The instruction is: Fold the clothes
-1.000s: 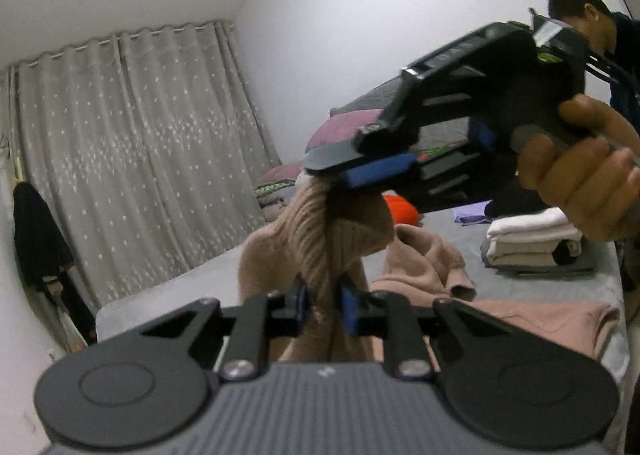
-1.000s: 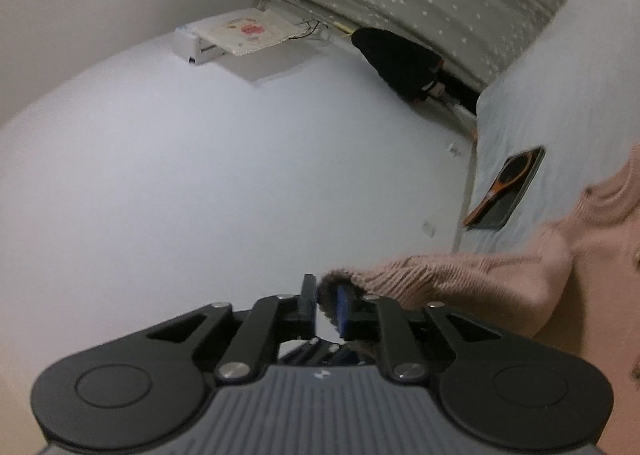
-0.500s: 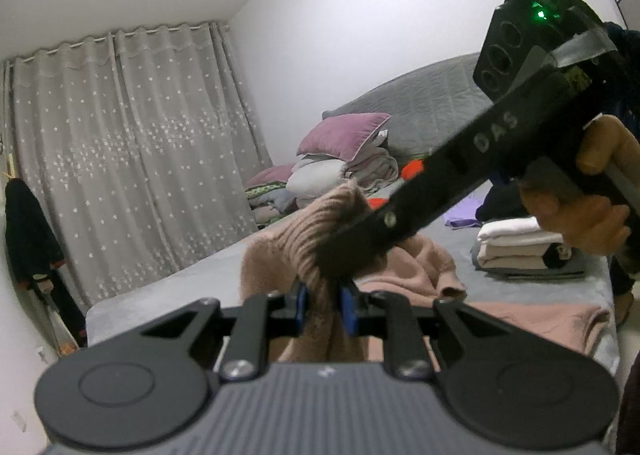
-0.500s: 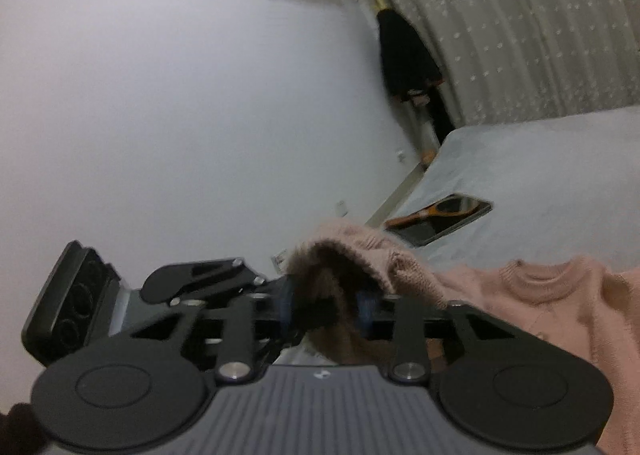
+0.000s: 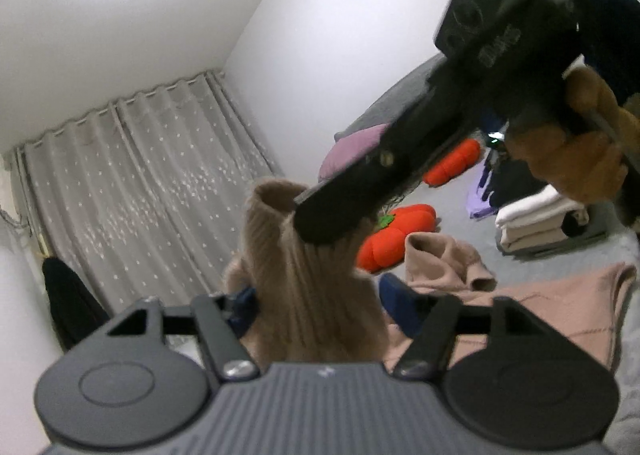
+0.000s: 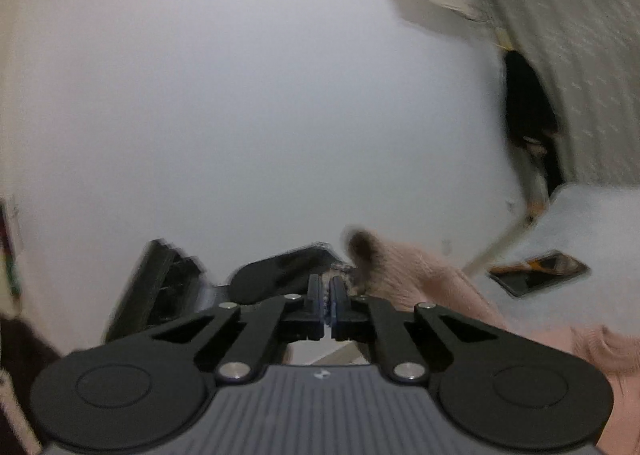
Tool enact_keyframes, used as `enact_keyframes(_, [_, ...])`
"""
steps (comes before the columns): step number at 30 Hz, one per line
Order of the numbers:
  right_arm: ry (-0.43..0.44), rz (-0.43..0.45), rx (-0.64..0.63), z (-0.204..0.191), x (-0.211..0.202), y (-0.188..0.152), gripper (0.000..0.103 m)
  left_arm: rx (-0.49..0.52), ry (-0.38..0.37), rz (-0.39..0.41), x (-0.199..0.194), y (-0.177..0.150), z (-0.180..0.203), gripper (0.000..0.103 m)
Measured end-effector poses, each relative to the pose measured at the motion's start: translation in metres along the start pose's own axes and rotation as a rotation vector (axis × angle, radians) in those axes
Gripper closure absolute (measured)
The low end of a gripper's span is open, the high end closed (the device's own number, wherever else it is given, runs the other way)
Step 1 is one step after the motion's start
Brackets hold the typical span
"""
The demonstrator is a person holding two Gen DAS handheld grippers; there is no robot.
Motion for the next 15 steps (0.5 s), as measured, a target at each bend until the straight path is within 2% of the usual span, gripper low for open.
enact_keyframes(2, [-0.001,-0.011,-0.022,-0.005,0.005,-0.001,0.096,-0.02,0.01,-0.012,0.001,0.001,-0.001,0.088])
enact_keyframes(5, [0.0,0.01,0.018,0.001,0.009,-0.002,0.096,-0.054,0.053,-0.045,0.001,-0.003,-0.012,0.09])
enact_keyframes(9, [0.014,0.138,0.125,0.017,0.0,0.011,0.092,-0.133,0.136,-0.067,0.0,-0.008,-0.049,0.09])
enact_keyframes(11, [0.002,0.196,0.165,0.028,-0.008,0.018,0.081,-0.204,0.18,-0.067,-0.001,-0.008,-0.08,0.09])
enact_keyframes(13, [-0.025,0.235,0.211,0.043,-0.011,0.02,0.073,-0.288,0.222,-0.07,0.004,-0.011,-0.119,0.09])
enact_keyframes(15, [-0.06,0.249,0.272,0.062,-0.006,0.019,0.072,-0.368,0.262,-0.073,0.01,-0.016,-0.163,0.09])
Point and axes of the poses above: each gripper's, at about its wrist camera, not at the fingertips, and x roughly the way its jaws point, z to its right, y to its top, the point moved 8 cm from there along x, roughly the way its jaws point, and after that the axes turned 7 degrees about z, right-handed, at the moved point
